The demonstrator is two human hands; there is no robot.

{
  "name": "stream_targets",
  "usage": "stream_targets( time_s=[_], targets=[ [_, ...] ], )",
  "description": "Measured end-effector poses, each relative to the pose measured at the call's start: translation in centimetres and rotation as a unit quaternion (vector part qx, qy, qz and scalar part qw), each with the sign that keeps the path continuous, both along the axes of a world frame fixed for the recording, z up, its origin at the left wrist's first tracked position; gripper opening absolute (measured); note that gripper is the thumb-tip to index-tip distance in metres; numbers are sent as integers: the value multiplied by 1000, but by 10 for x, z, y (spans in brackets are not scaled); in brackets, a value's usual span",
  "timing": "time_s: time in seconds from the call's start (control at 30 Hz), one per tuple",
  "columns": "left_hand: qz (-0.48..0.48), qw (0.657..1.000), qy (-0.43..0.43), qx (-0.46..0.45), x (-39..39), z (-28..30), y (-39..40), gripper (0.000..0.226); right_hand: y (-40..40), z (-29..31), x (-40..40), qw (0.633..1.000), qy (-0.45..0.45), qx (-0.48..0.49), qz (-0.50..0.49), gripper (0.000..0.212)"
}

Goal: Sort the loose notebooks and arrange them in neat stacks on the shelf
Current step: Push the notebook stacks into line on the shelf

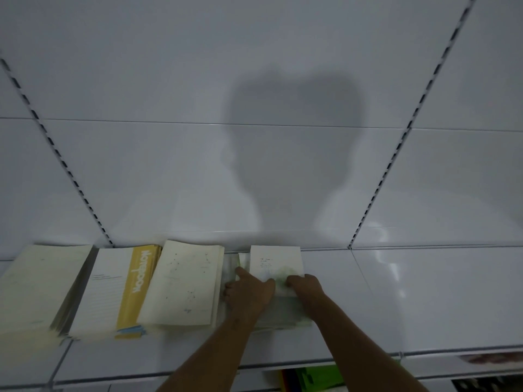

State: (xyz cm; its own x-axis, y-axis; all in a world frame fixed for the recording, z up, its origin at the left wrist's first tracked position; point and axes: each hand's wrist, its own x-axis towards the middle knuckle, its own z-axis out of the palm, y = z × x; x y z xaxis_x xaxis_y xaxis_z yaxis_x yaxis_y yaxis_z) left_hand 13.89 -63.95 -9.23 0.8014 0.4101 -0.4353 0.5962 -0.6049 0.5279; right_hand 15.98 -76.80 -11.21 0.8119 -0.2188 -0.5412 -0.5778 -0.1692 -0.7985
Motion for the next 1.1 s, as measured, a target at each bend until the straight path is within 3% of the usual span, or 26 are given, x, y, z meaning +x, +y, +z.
stream_targets(
  time_s=[0.17,0.3,0.43,0.5,0.6,0.67,0.73,0.87,0.97,1.1],
  targets=[
    [69,996,4,-51,-6,3,-6,86,-9,-6,1,998,-6,-61,13,36],
    [57,995,17,-80,-4,-2,1,81,-2,-12,-4,993,-12,-101,53,46],
    [56,989,40,-133,-7,-4,7,95,1,-10,-11,988,6,-144,50,61],
    [72,976,22,-202,-7,-7,10,91,0,-10,-14,992,4,-123,36,62],
    [118,924,-9,-364,-10,-2,12,92,-1,-4,-21,997,-20,-73,21,58],
    [93,925,-59,-363,-13,3,12,97,-3,5,-21,998,-51,-29,4,54],
    [42,936,-128,-324,-16,11,15,87,-6,15,-23,995,-89,29,-18,49],
    [-79,906,-256,-329,-22,23,24,77,6,41,-36,971,-205,98,-70,59],
    [-131,888,-283,-338,-27,25,27,74,17,55,-50,951,-253,145,-105,60],
    [-155,869,-282,-376,-31,18,34,74,18,53,-59,941,-220,221,-132,63]
  ],
)
